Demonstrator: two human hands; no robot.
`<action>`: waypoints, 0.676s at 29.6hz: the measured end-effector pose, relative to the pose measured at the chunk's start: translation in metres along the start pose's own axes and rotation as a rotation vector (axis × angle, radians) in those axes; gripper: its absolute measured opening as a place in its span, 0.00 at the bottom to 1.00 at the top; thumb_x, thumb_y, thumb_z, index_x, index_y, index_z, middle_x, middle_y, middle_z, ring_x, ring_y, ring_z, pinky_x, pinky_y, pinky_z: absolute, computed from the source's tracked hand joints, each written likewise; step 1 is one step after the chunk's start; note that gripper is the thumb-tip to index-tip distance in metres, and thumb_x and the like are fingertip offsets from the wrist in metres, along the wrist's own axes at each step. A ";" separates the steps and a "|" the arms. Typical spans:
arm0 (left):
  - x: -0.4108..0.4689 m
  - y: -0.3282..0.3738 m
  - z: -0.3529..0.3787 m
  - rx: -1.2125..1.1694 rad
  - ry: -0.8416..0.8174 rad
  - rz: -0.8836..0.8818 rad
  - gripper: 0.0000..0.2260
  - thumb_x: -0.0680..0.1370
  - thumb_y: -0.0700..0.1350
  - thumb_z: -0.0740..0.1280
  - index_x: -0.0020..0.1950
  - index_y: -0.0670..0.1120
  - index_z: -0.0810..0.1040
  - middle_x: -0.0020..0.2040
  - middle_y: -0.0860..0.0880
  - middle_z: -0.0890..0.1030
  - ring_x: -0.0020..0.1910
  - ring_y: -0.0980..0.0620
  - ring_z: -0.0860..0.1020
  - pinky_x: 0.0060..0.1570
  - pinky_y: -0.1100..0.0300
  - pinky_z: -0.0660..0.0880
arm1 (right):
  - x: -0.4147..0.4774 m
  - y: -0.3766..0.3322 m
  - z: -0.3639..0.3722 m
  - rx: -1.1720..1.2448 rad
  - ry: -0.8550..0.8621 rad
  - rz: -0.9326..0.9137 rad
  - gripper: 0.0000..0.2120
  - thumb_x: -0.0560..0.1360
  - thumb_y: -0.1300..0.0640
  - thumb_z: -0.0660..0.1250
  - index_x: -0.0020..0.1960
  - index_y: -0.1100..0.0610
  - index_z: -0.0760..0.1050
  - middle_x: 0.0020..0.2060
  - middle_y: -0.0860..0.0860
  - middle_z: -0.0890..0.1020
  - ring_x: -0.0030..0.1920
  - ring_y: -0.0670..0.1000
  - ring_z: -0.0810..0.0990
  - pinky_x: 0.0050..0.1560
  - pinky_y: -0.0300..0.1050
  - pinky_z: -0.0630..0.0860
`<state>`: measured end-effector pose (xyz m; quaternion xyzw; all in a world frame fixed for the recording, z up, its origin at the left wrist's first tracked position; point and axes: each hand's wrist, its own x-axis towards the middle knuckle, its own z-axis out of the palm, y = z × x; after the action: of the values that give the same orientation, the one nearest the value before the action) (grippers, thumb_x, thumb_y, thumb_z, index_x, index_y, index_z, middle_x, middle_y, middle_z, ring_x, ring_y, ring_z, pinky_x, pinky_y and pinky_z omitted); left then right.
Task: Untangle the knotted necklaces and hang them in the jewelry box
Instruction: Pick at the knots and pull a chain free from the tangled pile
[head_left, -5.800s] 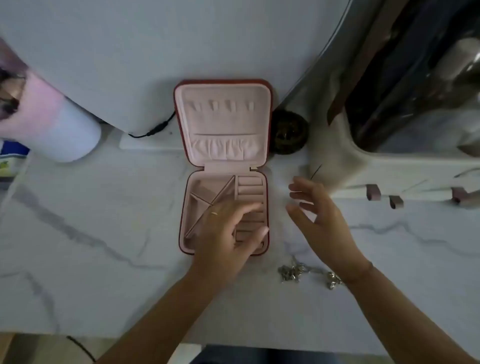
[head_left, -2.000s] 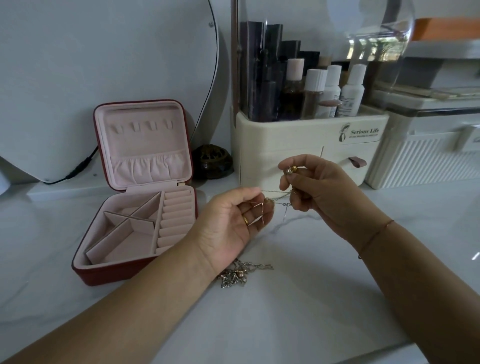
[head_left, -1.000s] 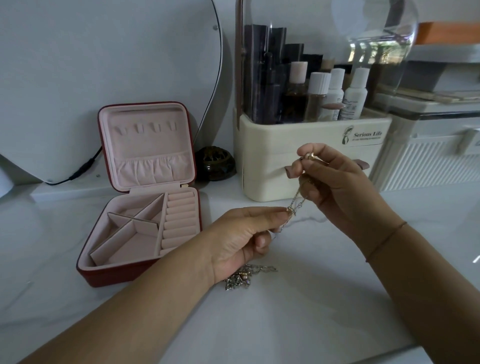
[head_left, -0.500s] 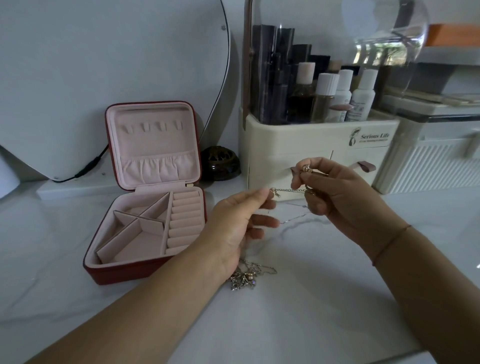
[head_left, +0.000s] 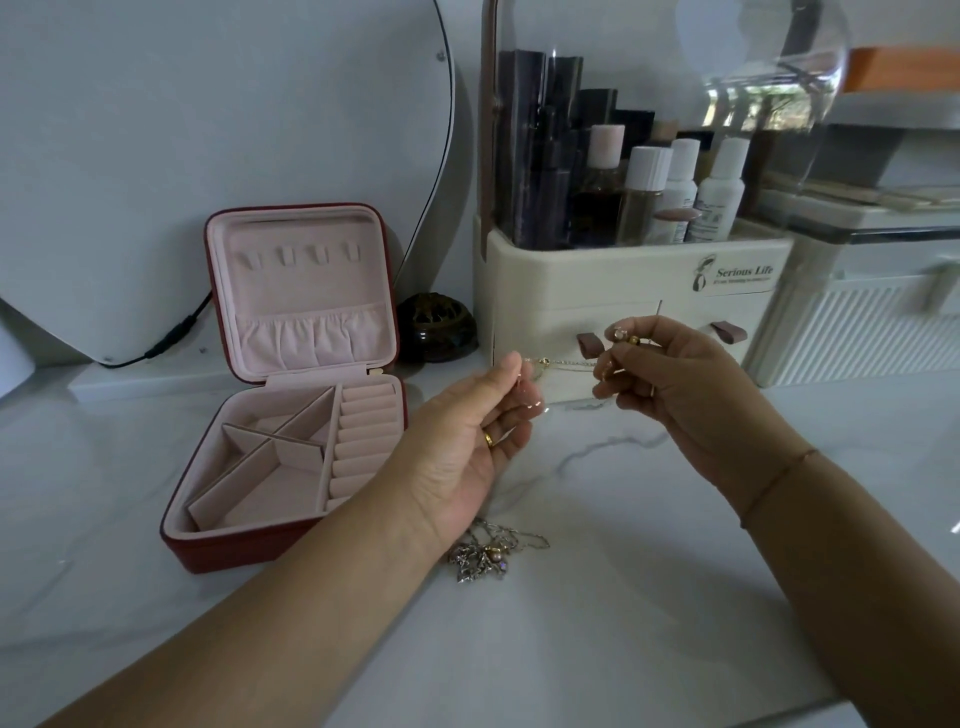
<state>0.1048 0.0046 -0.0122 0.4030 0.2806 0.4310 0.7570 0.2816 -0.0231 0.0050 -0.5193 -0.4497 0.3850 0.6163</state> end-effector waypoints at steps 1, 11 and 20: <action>0.000 0.000 0.000 -0.001 0.001 0.000 0.06 0.68 0.48 0.69 0.34 0.48 0.82 0.32 0.52 0.80 0.35 0.57 0.78 0.41 0.63 0.72 | 0.001 0.000 -0.001 0.034 0.022 -0.009 0.08 0.79 0.67 0.59 0.47 0.56 0.73 0.31 0.49 0.80 0.31 0.47 0.80 0.34 0.36 0.73; 0.001 -0.003 0.000 0.001 0.081 -0.006 0.07 0.66 0.50 0.70 0.33 0.48 0.76 0.36 0.51 0.80 0.40 0.55 0.76 0.44 0.61 0.72 | 0.001 -0.004 -0.006 0.204 0.102 -0.132 0.05 0.79 0.65 0.61 0.48 0.56 0.73 0.37 0.51 0.84 0.36 0.45 0.80 0.35 0.35 0.75; 0.005 -0.005 -0.003 0.099 0.125 0.146 0.05 0.69 0.44 0.70 0.41 0.46 0.83 0.38 0.54 0.83 0.42 0.58 0.77 0.44 0.65 0.72 | 0.002 -0.003 -0.010 0.209 0.156 -0.068 0.05 0.79 0.62 0.61 0.50 0.58 0.76 0.41 0.53 0.85 0.39 0.50 0.84 0.37 0.38 0.79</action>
<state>0.1069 0.0087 -0.0186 0.4316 0.3182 0.4951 0.6836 0.2918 -0.0245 0.0078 -0.4650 -0.3754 0.3671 0.7128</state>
